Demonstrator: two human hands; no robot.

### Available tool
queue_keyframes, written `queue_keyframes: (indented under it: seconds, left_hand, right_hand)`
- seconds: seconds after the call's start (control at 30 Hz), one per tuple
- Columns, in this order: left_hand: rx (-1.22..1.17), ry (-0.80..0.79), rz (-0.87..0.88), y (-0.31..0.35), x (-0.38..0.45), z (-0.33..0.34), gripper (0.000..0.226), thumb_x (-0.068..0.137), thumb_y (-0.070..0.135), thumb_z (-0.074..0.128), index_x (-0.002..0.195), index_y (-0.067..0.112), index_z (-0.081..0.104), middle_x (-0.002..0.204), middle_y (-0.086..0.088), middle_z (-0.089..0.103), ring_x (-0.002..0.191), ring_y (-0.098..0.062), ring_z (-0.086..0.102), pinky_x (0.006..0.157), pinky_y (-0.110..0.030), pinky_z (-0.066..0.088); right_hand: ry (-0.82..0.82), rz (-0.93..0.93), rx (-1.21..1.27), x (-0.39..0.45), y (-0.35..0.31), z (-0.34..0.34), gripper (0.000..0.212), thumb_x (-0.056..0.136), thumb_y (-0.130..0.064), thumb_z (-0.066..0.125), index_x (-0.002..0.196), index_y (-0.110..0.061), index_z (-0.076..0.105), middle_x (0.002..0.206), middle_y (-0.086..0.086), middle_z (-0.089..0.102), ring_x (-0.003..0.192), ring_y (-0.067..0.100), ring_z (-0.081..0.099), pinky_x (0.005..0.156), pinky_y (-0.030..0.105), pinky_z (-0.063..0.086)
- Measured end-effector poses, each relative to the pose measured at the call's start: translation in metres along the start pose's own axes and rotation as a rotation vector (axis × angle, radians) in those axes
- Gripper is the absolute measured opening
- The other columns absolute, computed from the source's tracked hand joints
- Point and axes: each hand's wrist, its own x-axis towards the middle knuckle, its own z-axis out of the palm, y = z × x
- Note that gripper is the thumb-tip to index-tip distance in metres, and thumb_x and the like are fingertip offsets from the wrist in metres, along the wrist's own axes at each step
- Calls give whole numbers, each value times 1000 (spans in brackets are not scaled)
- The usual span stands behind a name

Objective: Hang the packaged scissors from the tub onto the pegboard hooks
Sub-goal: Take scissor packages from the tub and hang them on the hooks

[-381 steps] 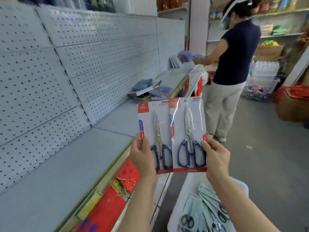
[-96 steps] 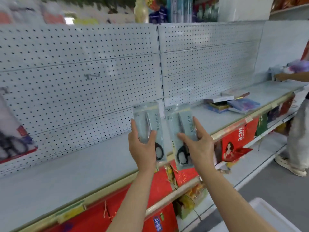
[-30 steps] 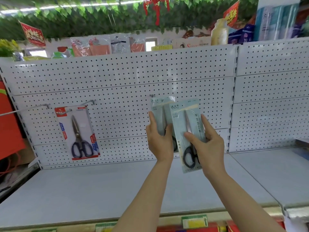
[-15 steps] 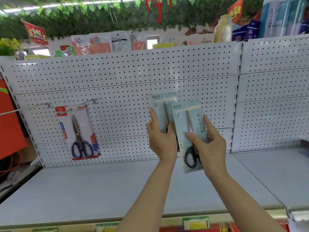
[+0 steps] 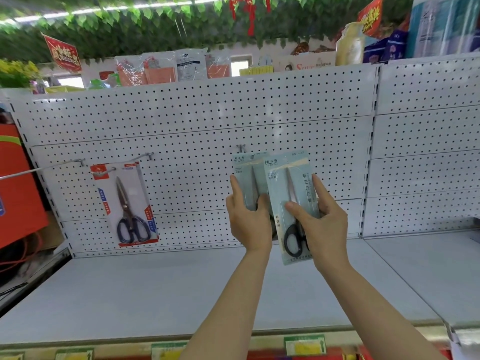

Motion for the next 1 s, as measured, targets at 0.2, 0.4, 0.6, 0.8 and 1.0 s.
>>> queue_keyframes:
  seconds: [0.2,0.4,0.6,0.8,1.0]
  left_hand:
    - [124,-68,8,-8,14,0,73,92,28,59,151,44,19,118,5,48,91,-13,57,77,-33,50]
    - [82,-79,58,-15,34,-15,56,96,11,52,147,30,38,137,-8,46,120,-25,51,95,-35,45]
    - [-111,-117,232,34,57,-42,39,96,42,55,134,42,52,120,12,49,93,7,55,80,-17,46]
    - [190,-306,270,39,75,-37,61,83,35,73,139,36,49,116,17,44,96,-8,57,85,-32,53]
    - [258,-312,271,29,90,-25,61,83,30,73,139,31,51,125,11,42,91,-8,52,83,-32,53]
  right_hand:
    - [-1,14,-14,-3,-1,11,74,75,-19,81,138,-40,48,123,-19,63,106,-1,63,96,34,52]
    - [-21,-2,4,0,-1,35,74,76,-17,80,141,-36,48,118,-23,62,98,-17,59,81,8,49]
    - [-4,5,-18,9,4,59,74,76,-23,80,141,-37,46,115,-26,61,96,-19,57,78,6,48]
    - [43,50,-69,16,20,73,74,76,-28,79,142,-39,44,110,-24,63,99,-7,61,83,21,52]
    - [44,72,-138,31,38,87,76,78,-32,77,144,-38,40,109,-14,60,101,4,59,84,23,50]
